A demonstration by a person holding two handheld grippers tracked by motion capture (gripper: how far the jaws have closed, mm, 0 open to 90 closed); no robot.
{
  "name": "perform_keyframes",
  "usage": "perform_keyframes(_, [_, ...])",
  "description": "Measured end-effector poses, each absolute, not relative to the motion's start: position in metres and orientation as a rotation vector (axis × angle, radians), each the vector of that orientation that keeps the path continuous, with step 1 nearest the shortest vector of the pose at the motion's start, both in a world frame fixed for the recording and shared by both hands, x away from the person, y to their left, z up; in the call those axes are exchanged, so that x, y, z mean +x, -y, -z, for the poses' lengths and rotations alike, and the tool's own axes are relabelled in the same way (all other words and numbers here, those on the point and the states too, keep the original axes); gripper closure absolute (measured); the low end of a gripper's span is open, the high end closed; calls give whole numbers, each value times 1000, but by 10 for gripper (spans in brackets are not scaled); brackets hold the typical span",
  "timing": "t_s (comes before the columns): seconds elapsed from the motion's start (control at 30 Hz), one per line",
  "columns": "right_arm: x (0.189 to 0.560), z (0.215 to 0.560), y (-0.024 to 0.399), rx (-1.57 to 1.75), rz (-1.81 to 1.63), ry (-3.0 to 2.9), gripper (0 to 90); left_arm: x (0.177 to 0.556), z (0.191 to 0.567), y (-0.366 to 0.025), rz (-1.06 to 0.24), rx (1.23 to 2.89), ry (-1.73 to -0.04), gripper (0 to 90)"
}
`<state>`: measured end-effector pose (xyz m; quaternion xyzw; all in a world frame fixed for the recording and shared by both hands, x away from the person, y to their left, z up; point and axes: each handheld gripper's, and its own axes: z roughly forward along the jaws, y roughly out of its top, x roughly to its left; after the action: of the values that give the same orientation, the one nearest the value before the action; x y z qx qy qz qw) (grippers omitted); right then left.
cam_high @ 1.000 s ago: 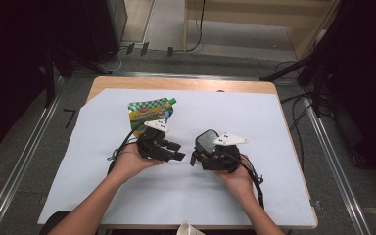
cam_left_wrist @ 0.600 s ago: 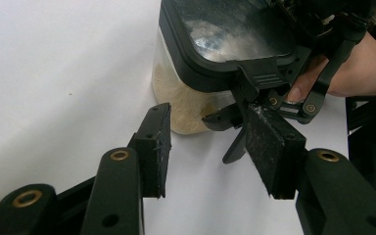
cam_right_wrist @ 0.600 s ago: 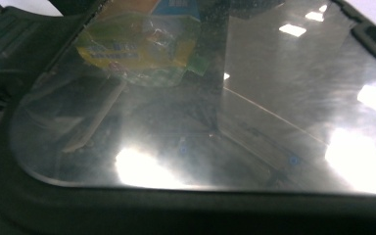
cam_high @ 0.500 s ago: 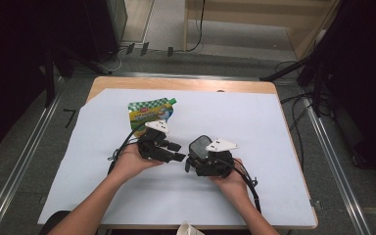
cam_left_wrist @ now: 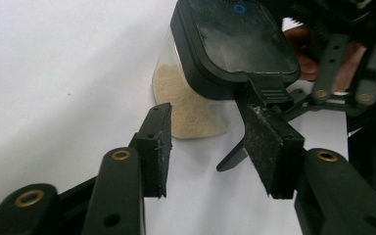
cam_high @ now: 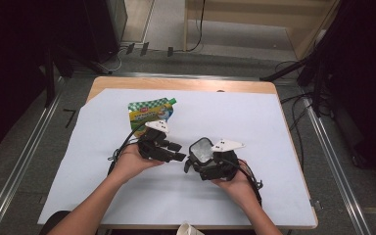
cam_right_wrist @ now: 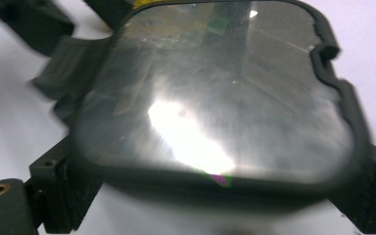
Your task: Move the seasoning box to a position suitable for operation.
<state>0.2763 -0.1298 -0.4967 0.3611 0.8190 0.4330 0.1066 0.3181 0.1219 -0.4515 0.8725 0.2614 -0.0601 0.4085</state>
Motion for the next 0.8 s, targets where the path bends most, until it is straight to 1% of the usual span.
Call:
perform_keyframes(0.07, [272,492,136,1068,-1292,-2413,71,318,451,-121,156,2201,-660,586])
perform_keyframes(0.13, [267,487,144,1081,-1309,-2407,75,318,451,-121,160,2198,-678,660])
perform_keyframes(0.27, [255,480,162,1081,-1329,-2389,146,320,451,-119,170,2206,-683,777])
perform_keyframes(0.3, [252,478,166,1081,-1328,-2388,177,319,451,-118,174,2210,-677,803])
perform_keyframes(0.33, [250,478,169,1077,-1324,-2396,228,319,451,-117,172,2218,-666,827])
perform_keyframes(0.43, [247,476,177,1065,-1324,-2400,317,318,453,-115,171,2232,-643,900])
perform_keyframes(0.53, [248,475,181,1082,-1337,-2389,423,319,455,-114,192,2220,-644,900])
perform_keyframes(0.63, [250,474,183,1097,-1335,-2395,595,320,456,-114,194,2220,-649,900])
perform_keyframes(0.7, [251,476,183,1097,-1331,-2425,667,320,458,-113,187,2225,-652,900])
perform_keyframes(0.8, [251,478,182,1097,-1323,-2424,833,320,460,-111,178,2239,-644,900])
